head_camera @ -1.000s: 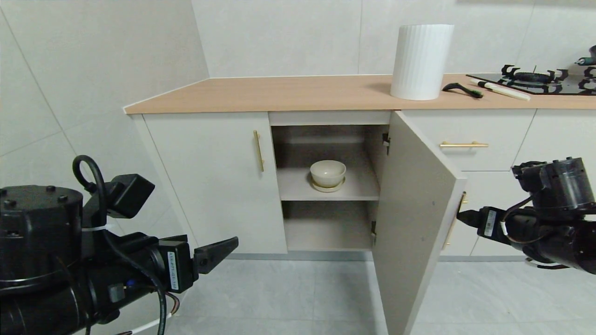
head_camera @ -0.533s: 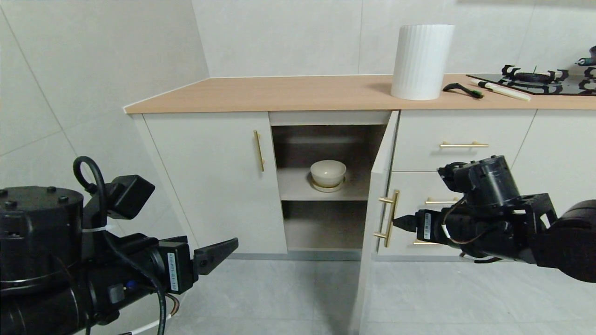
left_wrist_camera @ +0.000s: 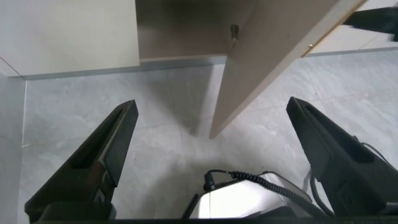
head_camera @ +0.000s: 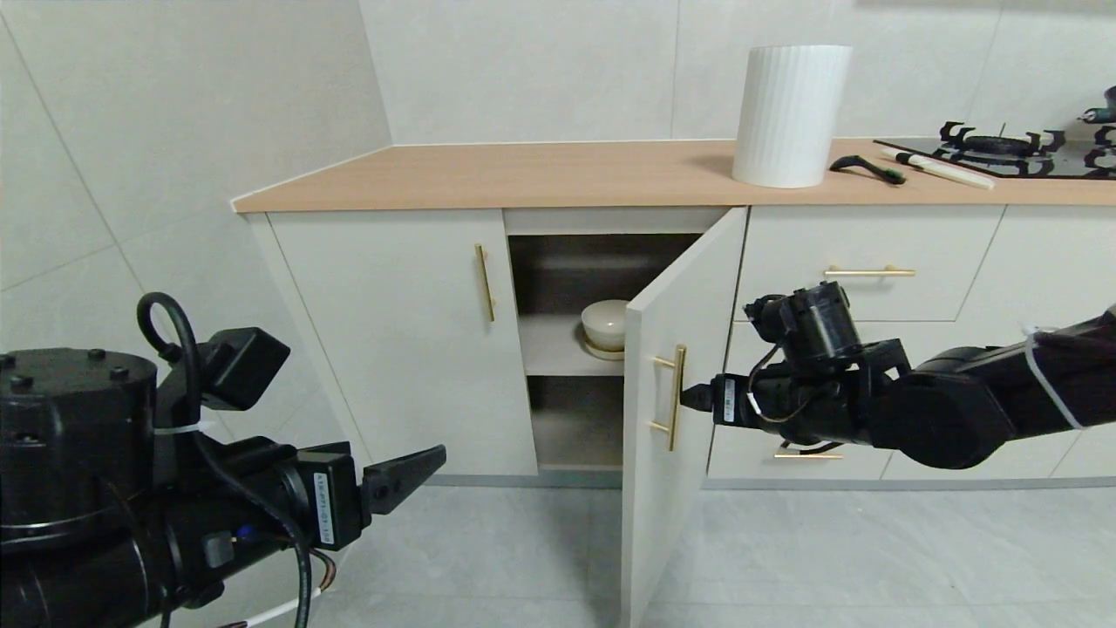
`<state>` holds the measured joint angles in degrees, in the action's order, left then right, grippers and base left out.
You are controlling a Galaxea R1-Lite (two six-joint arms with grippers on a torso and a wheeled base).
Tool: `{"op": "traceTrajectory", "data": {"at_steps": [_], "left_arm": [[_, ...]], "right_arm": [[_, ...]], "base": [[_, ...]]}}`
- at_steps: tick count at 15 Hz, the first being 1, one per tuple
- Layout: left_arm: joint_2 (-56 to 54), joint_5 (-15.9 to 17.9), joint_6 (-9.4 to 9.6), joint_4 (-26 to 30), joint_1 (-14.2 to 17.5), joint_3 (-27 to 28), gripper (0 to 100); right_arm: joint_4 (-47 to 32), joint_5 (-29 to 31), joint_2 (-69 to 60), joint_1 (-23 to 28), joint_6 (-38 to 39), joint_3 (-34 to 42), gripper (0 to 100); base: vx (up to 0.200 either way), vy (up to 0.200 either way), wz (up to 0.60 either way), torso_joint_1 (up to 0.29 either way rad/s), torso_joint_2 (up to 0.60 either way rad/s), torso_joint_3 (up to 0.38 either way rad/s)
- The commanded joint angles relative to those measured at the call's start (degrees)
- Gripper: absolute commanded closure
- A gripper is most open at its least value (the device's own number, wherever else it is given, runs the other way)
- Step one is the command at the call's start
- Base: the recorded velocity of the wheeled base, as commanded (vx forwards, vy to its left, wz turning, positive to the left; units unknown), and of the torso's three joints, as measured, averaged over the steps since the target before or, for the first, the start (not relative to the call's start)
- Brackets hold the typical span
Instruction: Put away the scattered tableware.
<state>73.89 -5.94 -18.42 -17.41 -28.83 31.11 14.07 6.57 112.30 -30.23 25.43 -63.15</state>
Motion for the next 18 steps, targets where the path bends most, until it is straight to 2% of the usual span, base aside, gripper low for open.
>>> {"op": "traceTrajectory", "data": {"at_steps": [1,12,18], "left_arm": [[0.12,-0.04,-0.04,-0.08,0.0,-0.08,0],[1.26,-0.04,-0.04,0.01,0.0,-0.17,0],[1.26,-0.04,0.23,0.01,0.0,-0.44,0]], "right_arm": [[2.46,0.2,4.24,0.0,0.41,-0.93,0],[17.48,0.81,11.8,-0.09,4.8,-1.36,0],[18.01,1.25,11.98,-0.7,6.21,-1.98,0]], "base": [[0.0,0.0,0.0,0.0,0.0,0.0],[0.0,0.0,0.0,0.0,0.0,0.0],[0.2,0.0,0.0,0.002,0.0,0.001]]}}
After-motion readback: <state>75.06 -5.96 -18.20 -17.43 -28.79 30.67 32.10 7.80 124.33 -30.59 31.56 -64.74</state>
